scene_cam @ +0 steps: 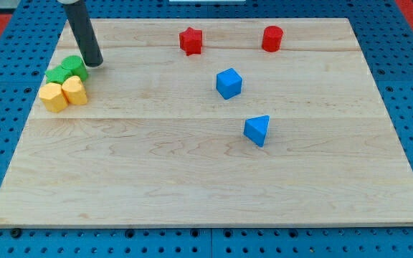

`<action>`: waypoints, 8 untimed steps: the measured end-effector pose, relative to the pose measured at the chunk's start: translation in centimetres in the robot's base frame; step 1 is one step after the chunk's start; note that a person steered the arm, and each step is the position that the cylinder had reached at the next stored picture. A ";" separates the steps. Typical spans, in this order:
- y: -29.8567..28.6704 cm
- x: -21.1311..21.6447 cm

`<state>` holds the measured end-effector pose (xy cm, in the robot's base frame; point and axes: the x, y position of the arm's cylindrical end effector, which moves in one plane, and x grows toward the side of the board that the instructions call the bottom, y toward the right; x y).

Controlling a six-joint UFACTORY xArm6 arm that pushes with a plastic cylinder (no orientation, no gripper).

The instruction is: Push the red star below the red circle

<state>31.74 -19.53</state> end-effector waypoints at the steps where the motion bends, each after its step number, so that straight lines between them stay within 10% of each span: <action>1: 4.1 -0.4; 4: 11.5 -8.5; 8: 23.1 2.5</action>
<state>34.23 3.60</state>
